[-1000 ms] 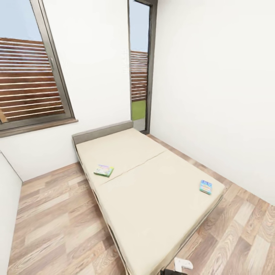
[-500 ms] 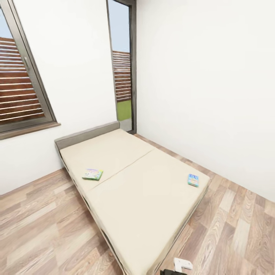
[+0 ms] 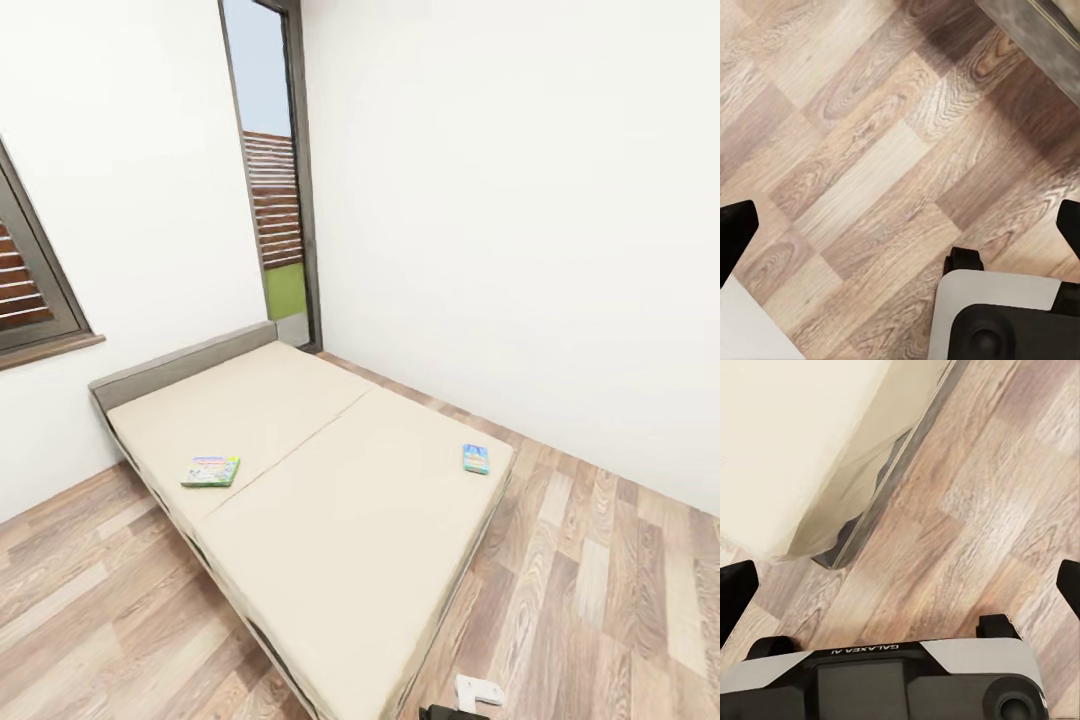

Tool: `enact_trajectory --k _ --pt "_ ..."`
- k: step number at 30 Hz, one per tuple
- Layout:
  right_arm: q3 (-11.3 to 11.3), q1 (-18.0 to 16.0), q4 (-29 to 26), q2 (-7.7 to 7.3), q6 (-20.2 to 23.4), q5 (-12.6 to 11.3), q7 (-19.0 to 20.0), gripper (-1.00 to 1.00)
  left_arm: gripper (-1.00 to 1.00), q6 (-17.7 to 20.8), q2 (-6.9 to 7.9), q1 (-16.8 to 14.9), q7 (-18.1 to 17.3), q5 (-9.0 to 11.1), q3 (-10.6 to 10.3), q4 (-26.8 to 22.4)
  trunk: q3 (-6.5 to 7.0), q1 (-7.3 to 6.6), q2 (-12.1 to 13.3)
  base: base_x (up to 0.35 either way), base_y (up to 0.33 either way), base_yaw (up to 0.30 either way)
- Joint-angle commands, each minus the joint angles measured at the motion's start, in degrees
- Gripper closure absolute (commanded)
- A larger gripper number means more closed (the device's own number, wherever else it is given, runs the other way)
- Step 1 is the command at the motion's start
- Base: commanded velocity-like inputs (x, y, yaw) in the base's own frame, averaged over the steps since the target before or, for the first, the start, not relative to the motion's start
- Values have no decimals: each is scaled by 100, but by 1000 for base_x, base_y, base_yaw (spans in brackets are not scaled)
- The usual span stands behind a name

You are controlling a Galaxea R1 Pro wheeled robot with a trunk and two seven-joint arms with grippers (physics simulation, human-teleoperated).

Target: Put all the toys in the child's room - the three board games (two on the bed and one on the table), the two jigsaw puzzles on the table, and the tennis ball on the table - inside the toy box on the table in the child's room.

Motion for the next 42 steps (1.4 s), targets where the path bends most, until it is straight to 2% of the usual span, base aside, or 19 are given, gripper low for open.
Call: enact_trajectory --k 1,21,42 --pt "17 -3 -12 1 30 -47 -32 -100 -100 -17 -1 -4 -6 16 24 5 -12 3 -12 1 268 -281" --pt "18 -3 -6 1 38 -47 -40 -100 -100 -17 0 -4 -4 13 24 5 -12 3 -12 14 279 -281" --pt "18 -3 -6 1 37 -47 -42 -100 -100 -18 -1 -4 -7 13 24 5 -12 3 -12 156 268 -281"
